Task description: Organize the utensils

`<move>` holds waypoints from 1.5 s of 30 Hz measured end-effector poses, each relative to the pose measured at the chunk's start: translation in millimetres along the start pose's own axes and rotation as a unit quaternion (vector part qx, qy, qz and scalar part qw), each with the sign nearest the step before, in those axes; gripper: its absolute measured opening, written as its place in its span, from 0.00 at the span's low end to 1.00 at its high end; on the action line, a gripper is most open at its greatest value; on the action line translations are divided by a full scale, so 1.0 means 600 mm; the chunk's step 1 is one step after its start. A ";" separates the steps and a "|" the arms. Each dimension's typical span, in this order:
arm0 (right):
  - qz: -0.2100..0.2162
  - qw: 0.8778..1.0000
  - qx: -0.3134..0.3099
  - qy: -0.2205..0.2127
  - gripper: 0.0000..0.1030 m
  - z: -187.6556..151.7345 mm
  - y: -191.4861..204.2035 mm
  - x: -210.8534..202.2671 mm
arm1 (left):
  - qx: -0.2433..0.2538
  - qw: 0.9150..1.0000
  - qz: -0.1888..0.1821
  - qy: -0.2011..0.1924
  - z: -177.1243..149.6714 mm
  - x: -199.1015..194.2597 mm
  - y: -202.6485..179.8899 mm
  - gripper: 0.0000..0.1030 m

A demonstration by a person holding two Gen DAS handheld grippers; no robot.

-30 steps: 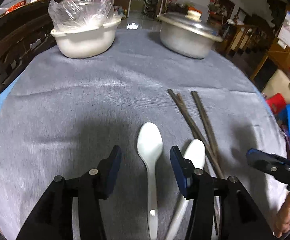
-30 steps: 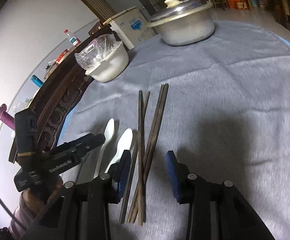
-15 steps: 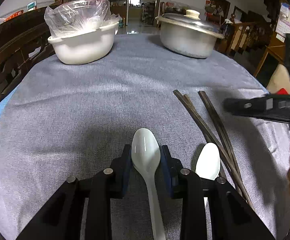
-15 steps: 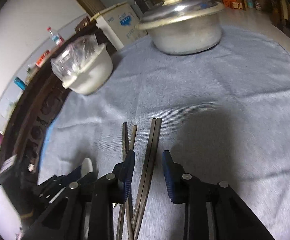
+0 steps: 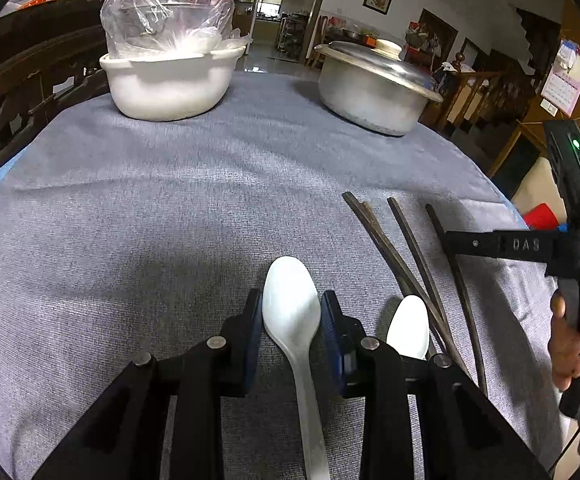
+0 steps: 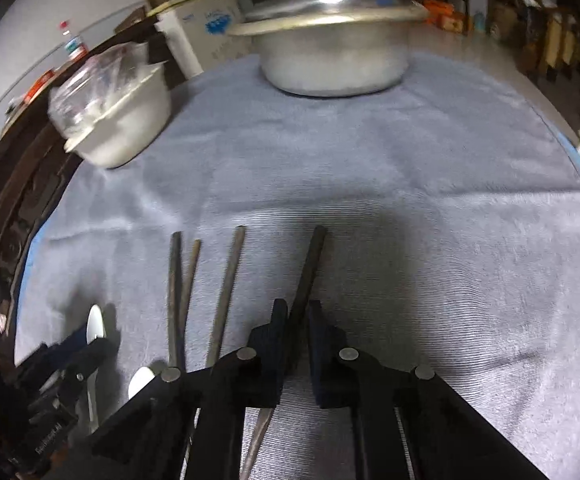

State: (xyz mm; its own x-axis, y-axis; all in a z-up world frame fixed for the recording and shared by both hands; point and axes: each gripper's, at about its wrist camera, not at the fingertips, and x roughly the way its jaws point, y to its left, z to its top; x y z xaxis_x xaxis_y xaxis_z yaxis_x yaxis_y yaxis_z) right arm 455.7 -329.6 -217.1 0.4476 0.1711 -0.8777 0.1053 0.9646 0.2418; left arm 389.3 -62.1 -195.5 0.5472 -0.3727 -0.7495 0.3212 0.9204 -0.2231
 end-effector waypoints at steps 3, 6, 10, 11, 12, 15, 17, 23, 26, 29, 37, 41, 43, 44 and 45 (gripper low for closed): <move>-0.018 1.000 0.007 0.017 0.12 0.018 0.008 0.011 | 0.013 1.000 0.006 0.004 0.003 0.004 -0.004 0.30; -0.034 0.999 0.007 0.032 0.12 0.039 0.015 0.021 | 0.043 0.999 0.013 0.021 0.011 0.012 -0.015 0.30; -0.048 0.997 0.000 0.052 0.12 0.054 0.023 0.032 | 0.042 0.998 0.013 0.052 0.030 0.023 -0.016 0.33; -0.052 0.997 -0.006 0.053 0.11 0.055 0.027 0.033 | 0.040 0.997 0.015 0.058 0.035 0.026 -0.017 0.33; -0.056 0.997 -0.013 0.053 0.10 0.054 0.030 0.033 | 0.040 0.997 0.018 0.062 0.038 0.028 -0.020 0.33; -0.062 0.997 -0.031 0.041 0.07 0.046 0.035 0.029 | 0.038 0.996 0.032 0.069 0.046 0.037 -0.024 0.29; -0.047 0.998 -0.023 0.027 0.06 0.032 0.024 0.018 | 0.029 0.997 0.031 0.069 0.048 0.037 -0.020 0.29; -0.029 0.998 0.006 -0.050 0.06 -0.015 -0.037 -0.063 | -0.021 0.998 0.047 0.031 0.037 -0.010 0.005 0.29; -0.009 0.995 0.022 -0.096 0.06 -0.038 -0.072 -0.124 | -0.031 0.998 0.058 -0.009 0.032 -0.062 0.007 0.29; 0.005 0.990 0.033 -0.140 0.06 -0.068 -0.091 -0.185 | -0.037 0.996 0.067 -0.054 0.024 -0.124 0.001 0.29; 0.040 0.966 0.053 -0.249 0.06 -0.166 -0.092 -0.331 | -0.056 0.985 0.074 -0.147 -0.004 -0.267 -0.027 0.29; 0.045 0.950 0.045 -0.304 0.06 -0.222 -0.070 -0.398 | -0.062 0.979 0.069 -0.184 -0.021 -0.321 -0.052 0.29; 0.048 0.941 0.044 -0.332 0.06 -0.246 -0.058 -0.431 | -0.062 0.976 0.066 -0.200 -0.031 -0.348 -0.067 0.29; 0.049 0.938 0.043 -0.341 0.06 -0.256 -0.054 -0.443 | -0.062 0.974 0.064 -0.207 -0.035 -0.359 -0.072 0.29; 0.052 0.933 0.043 -0.354 0.06 -0.269 -0.049 -0.457 | -0.064 0.973 0.061 -0.214 -0.040 -0.370 -0.077 0.29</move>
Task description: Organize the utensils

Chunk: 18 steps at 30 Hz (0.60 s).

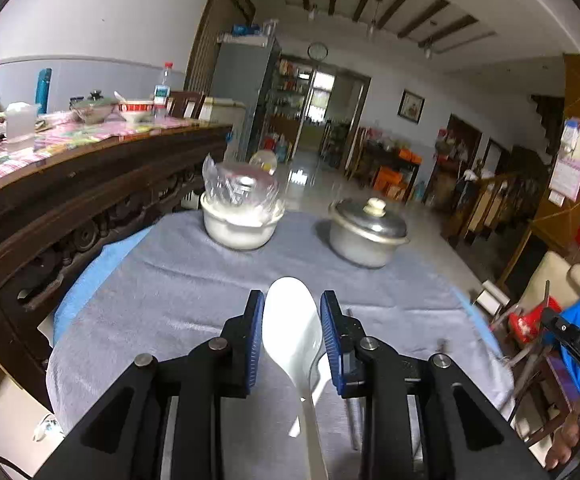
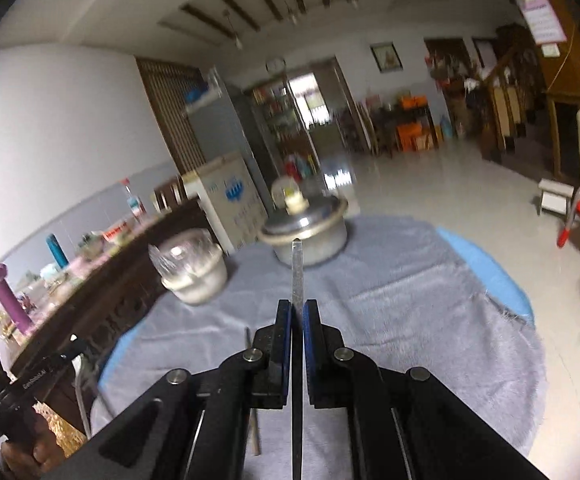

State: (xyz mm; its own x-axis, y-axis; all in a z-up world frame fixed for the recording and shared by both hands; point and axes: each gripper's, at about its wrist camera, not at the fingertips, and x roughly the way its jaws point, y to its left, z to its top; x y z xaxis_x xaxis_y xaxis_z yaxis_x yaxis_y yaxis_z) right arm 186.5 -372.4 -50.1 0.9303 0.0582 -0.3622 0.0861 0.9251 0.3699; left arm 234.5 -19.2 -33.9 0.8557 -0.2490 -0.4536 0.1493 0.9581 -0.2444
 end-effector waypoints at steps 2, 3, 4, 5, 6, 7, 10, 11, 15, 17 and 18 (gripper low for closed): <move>0.008 1.000 0.003 -0.028 0.06 -0.001 0.013 -0.038 | -0.006 1.000 -0.008 -0.013 -0.002 -0.024 -0.006 0.29; 0.012 0.999 0.004 -0.041 0.06 -0.001 0.019 -0.054 | -0.008 1.000 -0.011 -0.019 -0.003 -0.033 -0.011 0.29; 0.017 0.998 0.005 -0.057 0.06 -0.001 0.028 -0.071 | -0.011 1.000 -0.014 -0.025 -0.004 -0.041 -0.016 0.29; 0.020 0.998 0.004 -0.066 0.06 0.000 0.034 -0.080 | -0.013 0.999 -0.018 -0.029 -0.005 -0.048 -0.021 0.29; 0.024 0.997 0.001 -0.078 0.06 0.000 0.042 -0.092 | -0.014 0.999 -0.021 -0.031 -0.007 -0.053 -0.028 0.29; 0.028 0.996 -0.001 -0.089 0.06 -0.001 0.050 -0.103 | -0.015 0.999 -0.025 -0.036 -0.009 -0.058 -0.034 0.29; 0.049 0.991 0.002 -0.126 0.06 0.000 0.071 -0.131 | -0.024 0.998 -0.034 -0.050 -0.016 -0.073 -0.045 0.29; 0.053 0.990 0.001 -0.134 0.06 -0.001 0.076 -0.137 | -0.029 0.998 -0.038 -0.051 -0.018 -0.073 -0.049 0.29; 0.063 0.984 -0.005 -0.164 0.06 -0.010 0.106 -0.153 | -0.041 0.997 -0.044 -0.055 -0.029 -0.073 -0.059 0.29; 0.061 0.983 -0.012 -0.173 0.06 -0.020 0.119 -0.150 | -0.044 0.997 -0.046 -0.053 -0.036 -0.065 -0.065 0.29; 0.063 0.983 -0.009 -0.173 0.06 -0.024 0.124 -0.144 | -0.044 0.997 -0.045 -0.052 -0.041 -0.061 -0.068 0.29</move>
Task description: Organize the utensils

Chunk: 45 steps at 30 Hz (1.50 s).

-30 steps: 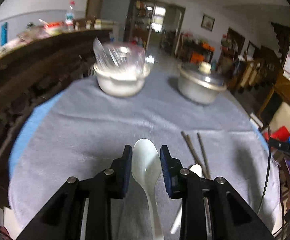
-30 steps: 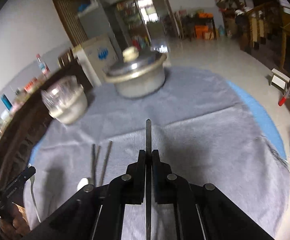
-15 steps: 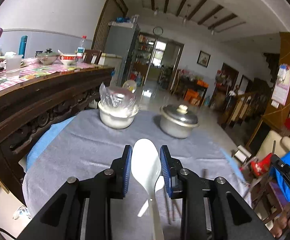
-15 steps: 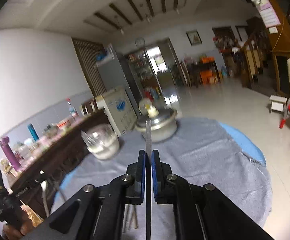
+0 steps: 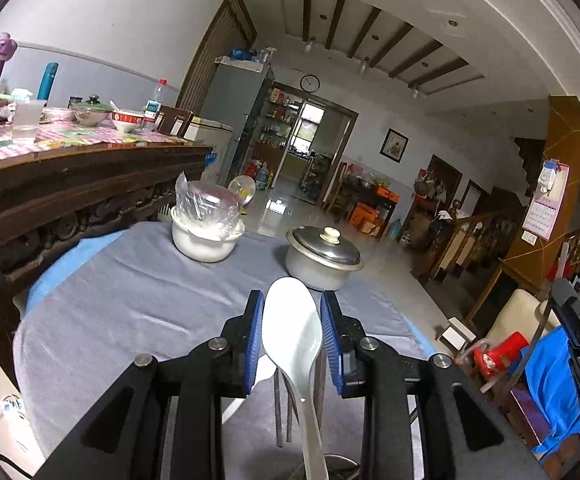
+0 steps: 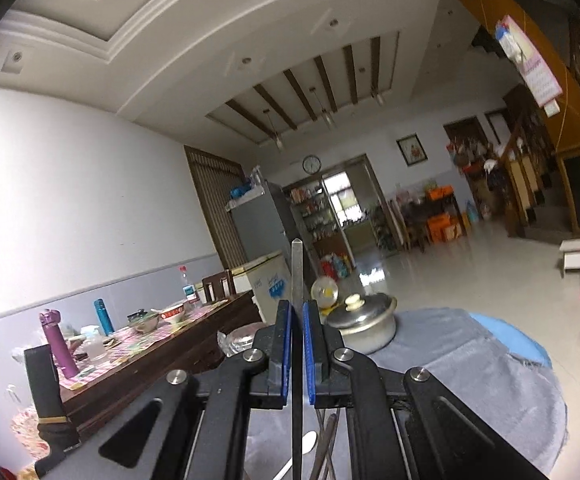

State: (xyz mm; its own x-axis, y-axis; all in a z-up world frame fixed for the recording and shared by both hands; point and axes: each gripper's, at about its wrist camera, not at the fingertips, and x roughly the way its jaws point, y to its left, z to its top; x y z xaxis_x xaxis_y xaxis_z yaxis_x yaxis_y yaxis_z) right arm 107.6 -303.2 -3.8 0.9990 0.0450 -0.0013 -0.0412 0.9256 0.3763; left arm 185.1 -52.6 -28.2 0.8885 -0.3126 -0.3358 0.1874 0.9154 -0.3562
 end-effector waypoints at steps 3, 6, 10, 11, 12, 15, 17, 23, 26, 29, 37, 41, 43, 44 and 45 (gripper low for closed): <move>-0.005 1.000 -0.008 0.007 0.07 -0.022 0.010 0.018 | 0.002 1.000 0.008 0.004 -0.016 0.014 -0.003 0.29; -0.005 1.000 -0.014 0.021 0.07 -0.042 0.016 0.031 | 0.002 1.000 0.016 0.008 -0.030 0.022 -0.001 0.29; -0.005 0.999 -0.020 0.032 0.07 -0.054 0.014 0.042 | -0.001 1.000 0.021 0.010 -0.039 0.028 0.003 0.29; -0.005 0.999 -0.022 0.034 0.07 -0.056 0.015 0.043 | 0.001 1.000 0.022 0.009 -0.041 0.028 0.002 0.29; -0.005 0.999 -0.023 0.036 0.07 -0.058 0.015 0.042 | 0.003 1.000 0.023 0.008 -0.043 0.027 0.001 0.29; -0.004 0.999 -0.031 0.040 0.07 -0.062 0.014 0.038 | 0.011 1.000 0.025 0.003 -0.049 0.024 -0.004 0.29; -0.005 0.998 -0.034 0.044 0.07 -0.067 0.014 0.035 | 0.017 0.999 0.028 -0.001 -0.051 0.023 -0.008 0.29; -0.003 0.998 -0.029 0.062 0.07 -0.080 0.007 0.027 | 0.021 0.999 0.036 0.004 -0.059 0.026 -0.011 0.29; -0.002 0.997 -0.030 0.071 0.07 -0.084 0.006 0.022 | 0.024 0.999 0.038 0.007 -0.065 0.028 -0.010 0.29; 0.001 0.997 -0.026 0.078 0.07 -0.089 0.003 0.018 | 0.026 0.999 0.038 0.012 -0.070 0.031 -0.010 0.29; 0.008 0.995 -0.025 0.098 0.06 -0.093 0.003 0.022 | 0.029 0.998 0.042 0.025 -0.079 0.038 -0.005 0.29; 0.016 0.993 -0.029 0.113 0.07 -0.098 0.005 0.024 | 0.025 0.998 0.039 0.035 -0.081 0.040 -0.001 0.30; 0.025 0.992 -0.025 0.121 0.08 -0.100 0.005 0.025 | 0.024 0.998 0.036 0.038 -0.080 0.039 0.001 0.30; 0.027 0.992 -0.022 0.124 0.08 -0.100 0.005 0.025 | 0.026 0.998 0.035 0.039 -0.080 0.038 0.001 0.30; 0.028 0.992 -0.020 0.124 0.08 -0.100 0.004 0.024 | 0.027 0.998 0.035 0.041 -0.080 0.037 0.002 0.30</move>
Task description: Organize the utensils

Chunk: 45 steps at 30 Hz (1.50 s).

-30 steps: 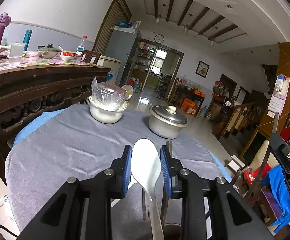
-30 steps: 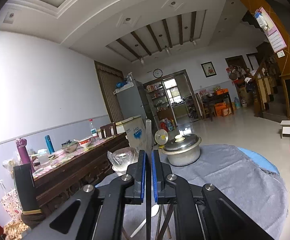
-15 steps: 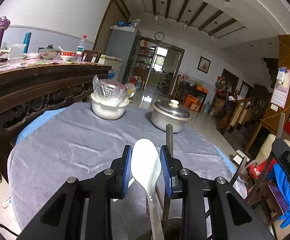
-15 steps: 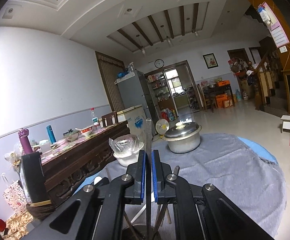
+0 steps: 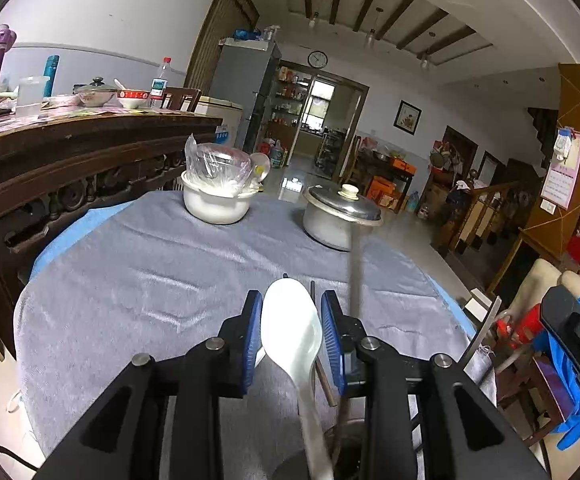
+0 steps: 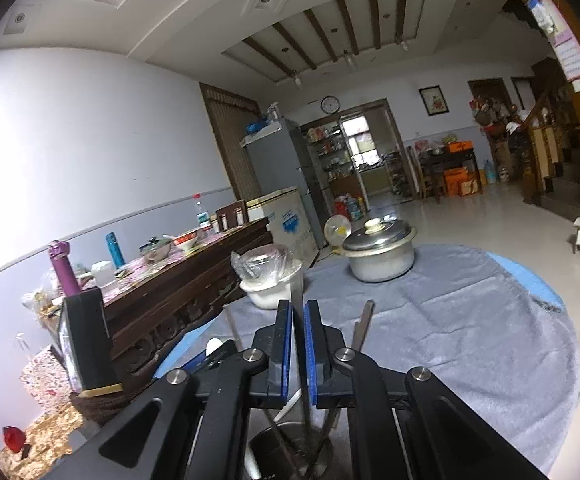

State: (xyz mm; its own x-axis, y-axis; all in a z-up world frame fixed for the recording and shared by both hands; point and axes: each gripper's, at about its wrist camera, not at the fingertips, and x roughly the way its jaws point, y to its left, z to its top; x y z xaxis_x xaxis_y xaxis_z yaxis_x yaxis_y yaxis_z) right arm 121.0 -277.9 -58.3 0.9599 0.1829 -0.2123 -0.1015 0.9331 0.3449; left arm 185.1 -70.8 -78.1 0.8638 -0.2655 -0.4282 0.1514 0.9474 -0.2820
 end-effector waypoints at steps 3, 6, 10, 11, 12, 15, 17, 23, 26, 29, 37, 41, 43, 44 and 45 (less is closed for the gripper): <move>-0.004 1.000 0.004 -0.004 0.09 0.002 -0.004 -0.004 | -0.003 1.000 -0.003 0.006 0.003 -0.003 0.008 0.41; -0.016 1.000 0.012 -0.010 0.11 0.005 -0.016 -0.009 | -0.010 1.000 0.005 0.000 0.010 -0.007 0.025 0.47; -0.033 0.999 0.033 -0.015 0.11 0.010 -0.043 -0.014 | -0.030 0.999 0.020 -0.004 0.020 -0.005 0.057 0.50; -0.039 0.998 0.036 -0.016 0.11 0.011 -0.048 -0.015 | -0.036 0.999 0.026 -0.003 0.022 -0.003 0.066 0.50; -0.044 0.998 0.039 -0.017 0.11 0.011 -0.053 -0.017 | -0.041 0.999 0.032 -0.001 0.023 0.000 0.075 0.50; -0.057 0.997 0.056 -0.012 0.11 0.012 -0.075 -0.014 | -0.056 0.997 0.043 0.008 0.023 0.009 0.098 0.50; -0.062 0.995 0.072 -0.005 0.11 0.009 -0.091 -0.012 | -0.060 0.997 0.050 0.016 0.021 0.017 0.108 0.51; -0.072 0.993 0.092 0.009 0.11 0.001 -0.117 -0.006 | -0.040 0.997 0.052 0.038 0.011 0.034 0.121 0.51; -0.079 0.993 0.089 0.021 0.11 -0.005 -0.123 -0.002 | -0.006 0.996 0.043 0.074 0.002 0.045 0.128 0.53; -0.080 0.992 0.097 0.027 0.11 -0.013 -0.132 0.000 | 0.002 0.992 0.046 0.116 -0.020 0.051 0.137 0.54; -0.079 0.990 0.104 0.047 0.11 -0.023 -0.129 0.012 | 0.013 0.962 0.025 0.270 -0.082 0.099 0.120 0.54; -0.080 0.991 0.099 0.044 0.11 -0.023 -0.126 0.007 | 0.029 0.950 0.033 0.310 -0.106 0.128 0.104 0.54; -0.080 0.990 0.104 0.044 0.11 -0.024 -0.130 0.004 | 0.029 0.947 0.028 0.317 -0.111 0.137 0.101 0.54; -0.079 0.990 0.107 0.044 0.11 -0.024 -0.133 0.003 | 0.030 0.946 0.024 0.322 -0.113 0.142 0.101 0.54; -0.079 0.990 0.110 0.045 0.11 -0.024 -0.136 0.004 | 0.030 0.944 0.020 0.328 -0.115 0.149 0.101 0.54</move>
State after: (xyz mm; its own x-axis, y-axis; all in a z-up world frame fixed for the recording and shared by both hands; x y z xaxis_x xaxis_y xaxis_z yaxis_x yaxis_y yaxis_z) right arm 127.7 -348.9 -100.3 0.9310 0.0770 -0.3569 0.1166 0.8636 0.4904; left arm 238.0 -49.5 -192.7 0.3879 -0.2648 -0.8828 0.1691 0.9620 -0.2143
